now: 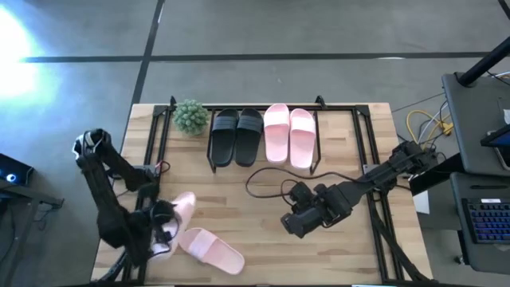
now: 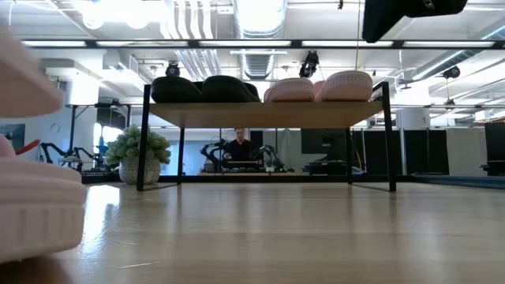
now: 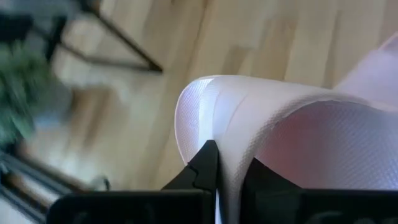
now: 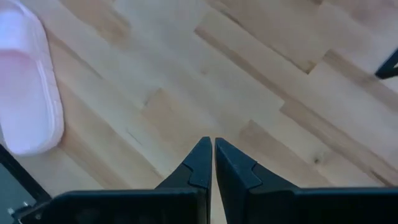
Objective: Pick and place slides into the shelf
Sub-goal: Put the pink slipper under the shelf
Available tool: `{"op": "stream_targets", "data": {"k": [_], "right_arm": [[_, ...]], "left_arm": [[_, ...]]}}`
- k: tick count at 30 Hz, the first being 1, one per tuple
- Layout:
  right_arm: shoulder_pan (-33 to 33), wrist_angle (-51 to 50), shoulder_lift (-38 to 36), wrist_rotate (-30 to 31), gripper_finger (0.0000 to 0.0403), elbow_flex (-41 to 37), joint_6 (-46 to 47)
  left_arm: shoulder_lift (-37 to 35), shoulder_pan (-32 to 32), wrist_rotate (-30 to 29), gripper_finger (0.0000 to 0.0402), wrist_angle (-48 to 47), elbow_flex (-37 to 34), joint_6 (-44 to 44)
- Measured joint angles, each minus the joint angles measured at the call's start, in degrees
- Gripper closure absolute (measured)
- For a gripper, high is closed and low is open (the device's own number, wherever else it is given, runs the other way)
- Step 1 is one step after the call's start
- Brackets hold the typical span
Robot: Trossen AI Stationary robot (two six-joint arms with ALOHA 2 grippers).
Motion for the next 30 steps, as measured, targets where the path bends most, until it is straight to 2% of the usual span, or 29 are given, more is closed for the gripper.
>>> {"op": "stream_targets", "data": {"k": [6, 9, 13, 18, 25, 30], "right_arm": [[-0.8, 0.0, -2.1, 4.2, 0.0390, 0.0, 0.2], [-1.2, -0.2, -3.4, 5.2, 0.0390, 0.1, 0.2], [-1.3, -0.7, -5.2, 6.7, 0.0390, 0.1, 0.2], [-1.3, -3.5, -7.5, 8.2, 0.0390, 0.1, 0.2], [-1.3, -6.4, -9.0, 10.6, 0.0390, 0.1, 0.1], [-1.3, -8.2, -9.0, 10.6, 0.0390, 0.1, -0.3]], "left_arm": [[1.5, 17.6, -2.9, 0.0401, 8.6, 3.0, 25.8], [2.9, 25.7, -2.6, 0.0401, 18.1, 3.4, 36.3], [5.0, 32.3, -2.2, 0.0401, 30.4, 4.1, 49.2], [9.6, 38.9, 0.9, 0.0401, 38.6, 3.5, 57.7], [18.8, 44.8, -4.4, 0.0401, 45.5, 4.2, 61.2], [25.3, 46.4, -9.6, 0.0397, 46.7, 5.5, 61.9]]}}
